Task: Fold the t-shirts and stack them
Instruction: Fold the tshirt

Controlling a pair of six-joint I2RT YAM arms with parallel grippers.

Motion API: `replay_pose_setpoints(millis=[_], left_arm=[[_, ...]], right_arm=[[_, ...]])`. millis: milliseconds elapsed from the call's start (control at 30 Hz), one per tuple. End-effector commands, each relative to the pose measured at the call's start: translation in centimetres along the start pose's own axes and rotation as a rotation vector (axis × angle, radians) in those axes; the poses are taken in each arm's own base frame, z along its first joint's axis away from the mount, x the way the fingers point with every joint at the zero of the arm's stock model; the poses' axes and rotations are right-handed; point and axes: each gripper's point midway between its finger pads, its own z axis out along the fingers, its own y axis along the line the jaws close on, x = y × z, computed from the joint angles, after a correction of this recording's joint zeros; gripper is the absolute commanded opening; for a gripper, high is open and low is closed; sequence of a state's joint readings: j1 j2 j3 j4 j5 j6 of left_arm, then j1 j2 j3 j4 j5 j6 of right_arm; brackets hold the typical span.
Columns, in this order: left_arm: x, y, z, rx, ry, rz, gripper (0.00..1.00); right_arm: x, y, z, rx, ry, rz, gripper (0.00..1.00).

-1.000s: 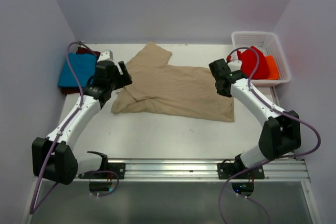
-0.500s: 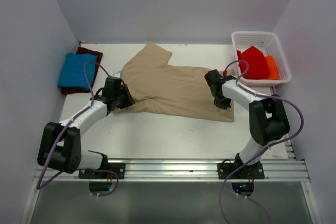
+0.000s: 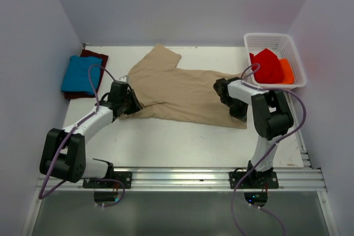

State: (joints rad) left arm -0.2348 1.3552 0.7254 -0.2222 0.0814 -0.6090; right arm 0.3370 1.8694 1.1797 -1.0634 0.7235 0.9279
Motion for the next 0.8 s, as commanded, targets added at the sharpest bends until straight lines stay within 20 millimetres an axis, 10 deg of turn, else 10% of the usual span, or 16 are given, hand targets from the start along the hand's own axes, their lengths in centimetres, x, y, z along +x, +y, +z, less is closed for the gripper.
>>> replay_pose_setpoints(millis=[0,133,333,533,767], left_arm=[[-1.2,0.0,0.1,0.0,-0.045,0.006,0.25],[-2.3,-0.4,-1.2,0.011,-0.093,0.026,0.27],[-3.5,0.2,-1.6,-0.026,-0.163,0.02,0.71],[-3.3,-2.6,1.8,0.133,-0.134,-0.049,0.67],[-3.4,-3.9,4.5,0.206,-0.116,-0.145,0.57]], right_arm=[[-1.5,-0.7,0.0,0.072,-0.048,0.056,0.0],[-2.3,-0.2,-2.6,-0.135,-0.085,0.085,0.0],[-3.6,3.4,-9.9,-0.691,-0.205,0.02,0.0],[-0.5,5.5,-14.6,-0.793,-0.229,-0.172,0.0],[4.7,6.8,-13.8,-0.841,-0.21,-0.237,0.0]])
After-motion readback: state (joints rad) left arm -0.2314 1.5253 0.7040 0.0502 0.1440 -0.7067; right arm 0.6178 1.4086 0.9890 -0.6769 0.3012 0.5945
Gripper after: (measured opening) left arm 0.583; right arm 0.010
